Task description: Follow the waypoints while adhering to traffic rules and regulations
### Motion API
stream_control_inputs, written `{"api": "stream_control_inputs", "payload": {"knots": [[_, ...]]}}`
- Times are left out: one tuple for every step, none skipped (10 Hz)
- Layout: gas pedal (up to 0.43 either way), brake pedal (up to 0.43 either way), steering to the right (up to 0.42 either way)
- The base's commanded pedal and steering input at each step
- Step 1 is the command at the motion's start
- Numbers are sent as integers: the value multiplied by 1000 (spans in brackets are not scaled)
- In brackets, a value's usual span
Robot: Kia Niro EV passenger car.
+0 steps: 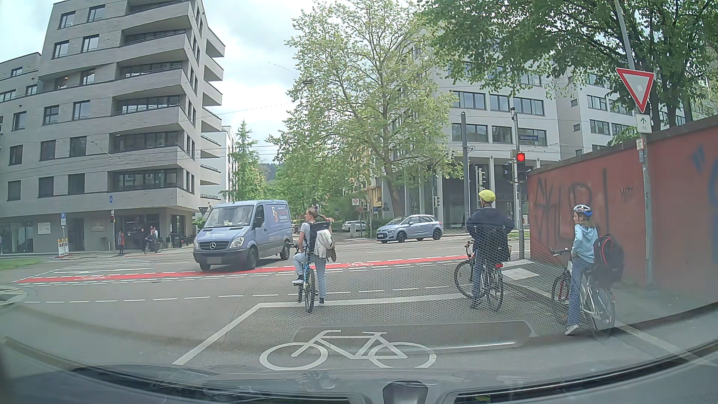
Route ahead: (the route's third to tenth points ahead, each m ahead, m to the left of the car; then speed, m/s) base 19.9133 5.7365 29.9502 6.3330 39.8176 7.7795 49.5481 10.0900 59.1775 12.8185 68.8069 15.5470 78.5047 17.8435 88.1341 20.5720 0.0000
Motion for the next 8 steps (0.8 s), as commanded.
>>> {"api": "stream_control_inputs", "payload": {"knots": [[0, 262, -12], [0, 268, -17], [0, 262, -29], [0, 262, -34], [0, 262, -35], [0, 262, -35], [0, 262, -35], [0, 262, -32]]}}
